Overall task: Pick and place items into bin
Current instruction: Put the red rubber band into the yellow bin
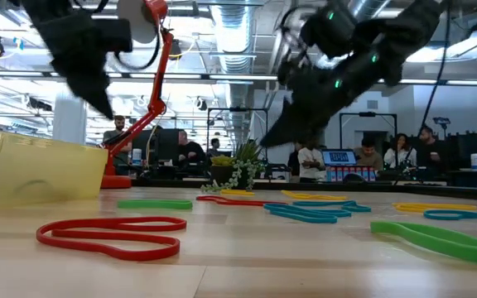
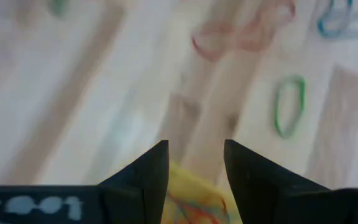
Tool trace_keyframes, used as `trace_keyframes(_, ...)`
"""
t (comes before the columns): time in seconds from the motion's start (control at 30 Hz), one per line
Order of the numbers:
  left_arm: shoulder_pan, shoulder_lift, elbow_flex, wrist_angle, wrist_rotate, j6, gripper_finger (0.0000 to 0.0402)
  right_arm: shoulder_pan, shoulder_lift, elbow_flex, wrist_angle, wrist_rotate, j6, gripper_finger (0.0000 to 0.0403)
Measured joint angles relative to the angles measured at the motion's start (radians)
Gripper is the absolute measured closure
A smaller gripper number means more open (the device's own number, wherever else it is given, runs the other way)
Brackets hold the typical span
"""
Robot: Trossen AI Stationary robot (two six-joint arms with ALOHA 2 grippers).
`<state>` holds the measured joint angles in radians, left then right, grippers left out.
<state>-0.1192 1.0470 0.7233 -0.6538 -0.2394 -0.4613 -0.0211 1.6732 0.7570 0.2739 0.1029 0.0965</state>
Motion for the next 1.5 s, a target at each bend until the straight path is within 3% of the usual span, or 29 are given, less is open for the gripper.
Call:
trace_keyframes(0.17, 0.0, 0.0, 0.018, 0.029, -0.118, 0.014, 0.0256, 0.009, 0.105, 0.053, 0.017, -0.026, 0.036, 0.031)
trace_keyframes(0.33, 0.0, 0.0, 0.018, 0.018, -0.141, 0.011, 0.0256, 0.047, 0.178, 0.111, 0.018, -0.08, 0.068, 0.031)
trace_keyframes(0.43, 0.0, 0.0, 0.018, 0.018, -0.143, 0.012, 0.0256, 0.087, 0.222, 0.142, -0.008, -0.069, 0.0, 0.031)
trace_keyframes(0.5, 0.0, 0.0, 0.018, 0.021, -0.144, 0.012, 0.0256, 0.118, 0.26, 0.173, -0.007, -0.001, -0.047, 0.031)
trace_keyframes(0.63, 0.0, 0.0, 0.018, 0.021, -0.143, 0.01, 0.0256, 0.15, 0.278, 0.216, -0.066, 0.125, -0.068, 0.031)
trace_keyframes(1.03, 0.0, 0.0, 0.018, 0.024, -0.14, 0.006, 0.0256, 0.148, 0.278, 0.226, -0.143, 0.108, 0.068, 0.031)
trace_keyframes(1.5, 0.0, 0.0, 0.018, 0.025, -0.14, 0.005, 0.0256, 0.174, 0.338, 0.23, -0.097, 0.118, 0.075, 0.0311)
